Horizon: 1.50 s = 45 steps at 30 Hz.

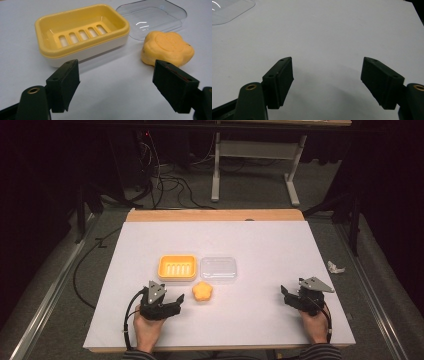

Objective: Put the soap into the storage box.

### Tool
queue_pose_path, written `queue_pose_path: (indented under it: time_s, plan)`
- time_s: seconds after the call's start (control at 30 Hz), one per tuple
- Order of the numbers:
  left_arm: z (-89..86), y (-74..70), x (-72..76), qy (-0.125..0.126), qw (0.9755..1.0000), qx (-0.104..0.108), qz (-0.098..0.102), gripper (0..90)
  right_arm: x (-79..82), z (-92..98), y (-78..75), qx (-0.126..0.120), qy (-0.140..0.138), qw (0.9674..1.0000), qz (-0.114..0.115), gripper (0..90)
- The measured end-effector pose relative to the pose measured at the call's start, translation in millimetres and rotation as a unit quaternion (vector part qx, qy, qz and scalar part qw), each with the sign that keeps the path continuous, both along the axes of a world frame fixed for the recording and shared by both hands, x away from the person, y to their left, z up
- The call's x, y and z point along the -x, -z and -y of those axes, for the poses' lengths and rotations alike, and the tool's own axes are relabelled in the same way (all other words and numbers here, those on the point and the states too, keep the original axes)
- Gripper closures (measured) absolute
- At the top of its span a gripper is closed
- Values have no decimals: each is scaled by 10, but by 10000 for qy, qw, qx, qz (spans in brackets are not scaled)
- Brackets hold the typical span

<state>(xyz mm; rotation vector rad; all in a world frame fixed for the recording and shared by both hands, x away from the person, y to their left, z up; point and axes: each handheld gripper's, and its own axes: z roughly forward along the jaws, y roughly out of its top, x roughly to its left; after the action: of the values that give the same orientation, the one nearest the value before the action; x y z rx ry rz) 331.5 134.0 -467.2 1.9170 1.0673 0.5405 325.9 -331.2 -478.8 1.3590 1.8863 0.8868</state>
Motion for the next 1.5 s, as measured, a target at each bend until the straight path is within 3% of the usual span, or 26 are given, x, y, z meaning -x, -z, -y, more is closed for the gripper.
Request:
queue_pose_path:
  time_s: [0.47,0.8,1.5]
  plan:
    - [210,-39,5,347,9993,-81,-114,196,1,-1,0,19,-8,10000,-10,264]
    - [329,-58,-24,457,9988,-75,-129,178,-2,-2,0,31,-24,10000,-1,264]
    - [624,-42,-113,798,9959,-285,-304,161,-2,-6,0,9,14,10000,-24,264]
